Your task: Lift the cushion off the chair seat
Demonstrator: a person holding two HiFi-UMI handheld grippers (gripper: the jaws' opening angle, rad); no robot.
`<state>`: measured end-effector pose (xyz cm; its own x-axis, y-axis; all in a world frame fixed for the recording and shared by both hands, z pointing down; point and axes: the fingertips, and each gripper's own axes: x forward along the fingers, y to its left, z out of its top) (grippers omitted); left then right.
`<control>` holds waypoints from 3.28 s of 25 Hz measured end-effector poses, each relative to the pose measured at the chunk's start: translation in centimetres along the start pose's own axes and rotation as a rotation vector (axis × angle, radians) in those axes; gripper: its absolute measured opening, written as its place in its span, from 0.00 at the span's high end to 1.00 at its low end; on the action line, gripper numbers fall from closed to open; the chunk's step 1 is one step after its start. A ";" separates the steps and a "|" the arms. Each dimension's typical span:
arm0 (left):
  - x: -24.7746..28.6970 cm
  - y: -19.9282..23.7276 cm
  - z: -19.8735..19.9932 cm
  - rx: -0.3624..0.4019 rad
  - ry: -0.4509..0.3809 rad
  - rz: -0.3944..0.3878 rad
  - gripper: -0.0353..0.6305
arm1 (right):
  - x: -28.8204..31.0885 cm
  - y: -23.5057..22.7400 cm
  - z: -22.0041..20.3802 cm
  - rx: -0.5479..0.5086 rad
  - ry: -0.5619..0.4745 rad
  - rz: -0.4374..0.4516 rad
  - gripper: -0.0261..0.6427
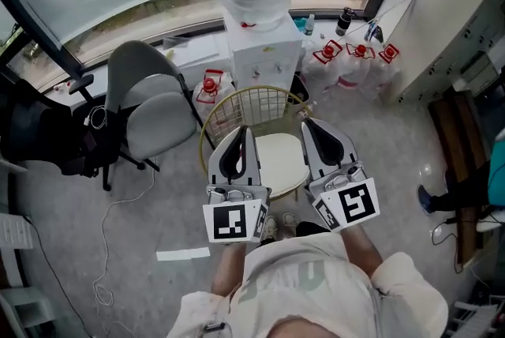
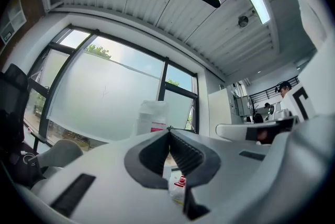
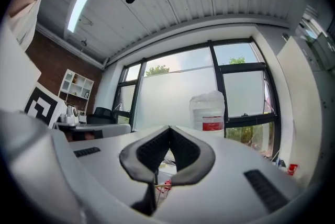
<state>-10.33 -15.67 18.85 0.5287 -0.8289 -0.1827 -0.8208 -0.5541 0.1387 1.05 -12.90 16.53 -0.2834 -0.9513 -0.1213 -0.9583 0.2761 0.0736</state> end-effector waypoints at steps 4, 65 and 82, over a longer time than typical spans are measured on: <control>1.4 -0.1 -0.8 0.012 0.030 0.039 0.93 | 0.6 -1.4 0.0 0.020 -0.042 0.018 0.94; -9.2 0.9 -41.0 -0.432 0.283 0.457 0.93 | -3.4 -0.6 -39.0 0.250 0.374 0.285 0.94; -13.3 -2.6 -51.1 -1.040 0.200 0.380 0.64 | -4.9 0.6 -42.9 0.312 0.475 0.344 0.94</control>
<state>-4.19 -7.17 70.64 0.3840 -0.9034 0.1907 -0.4065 0.0201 0.9134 3.40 -13.97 59.62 -0.5966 -0.7392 0.3124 -0.8019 0.5336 -0.2688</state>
